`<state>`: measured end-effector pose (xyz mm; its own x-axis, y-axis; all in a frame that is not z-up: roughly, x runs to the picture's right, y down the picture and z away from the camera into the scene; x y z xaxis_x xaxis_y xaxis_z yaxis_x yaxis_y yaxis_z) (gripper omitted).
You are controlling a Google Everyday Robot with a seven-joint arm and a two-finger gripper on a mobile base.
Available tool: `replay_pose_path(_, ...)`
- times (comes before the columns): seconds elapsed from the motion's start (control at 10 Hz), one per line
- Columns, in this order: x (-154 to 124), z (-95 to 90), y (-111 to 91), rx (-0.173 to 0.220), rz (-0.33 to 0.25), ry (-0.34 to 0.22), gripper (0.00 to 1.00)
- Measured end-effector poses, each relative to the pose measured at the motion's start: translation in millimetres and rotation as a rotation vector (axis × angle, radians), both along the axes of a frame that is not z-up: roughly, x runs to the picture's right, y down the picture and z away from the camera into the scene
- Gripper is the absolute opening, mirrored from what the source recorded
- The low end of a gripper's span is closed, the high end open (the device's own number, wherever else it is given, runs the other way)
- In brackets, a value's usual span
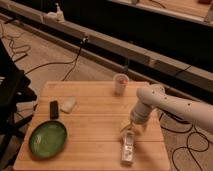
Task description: Place the bottle in the ceramic bowl
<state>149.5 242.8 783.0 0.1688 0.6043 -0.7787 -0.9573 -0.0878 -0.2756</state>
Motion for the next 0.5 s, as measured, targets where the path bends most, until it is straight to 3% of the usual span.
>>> replay_pose_path(0.2,-12.1,1.4,15.3,-0.028,-0.027,-0.017,0.77)
replay_pose_path(0.3,-14.4,1.3,21.6,-0.029,-0.058,-0.006,0.69)
replay_pose_path(0.5,-16.7,0.3,22.4,0.009,-0.121,0.034,0.49)
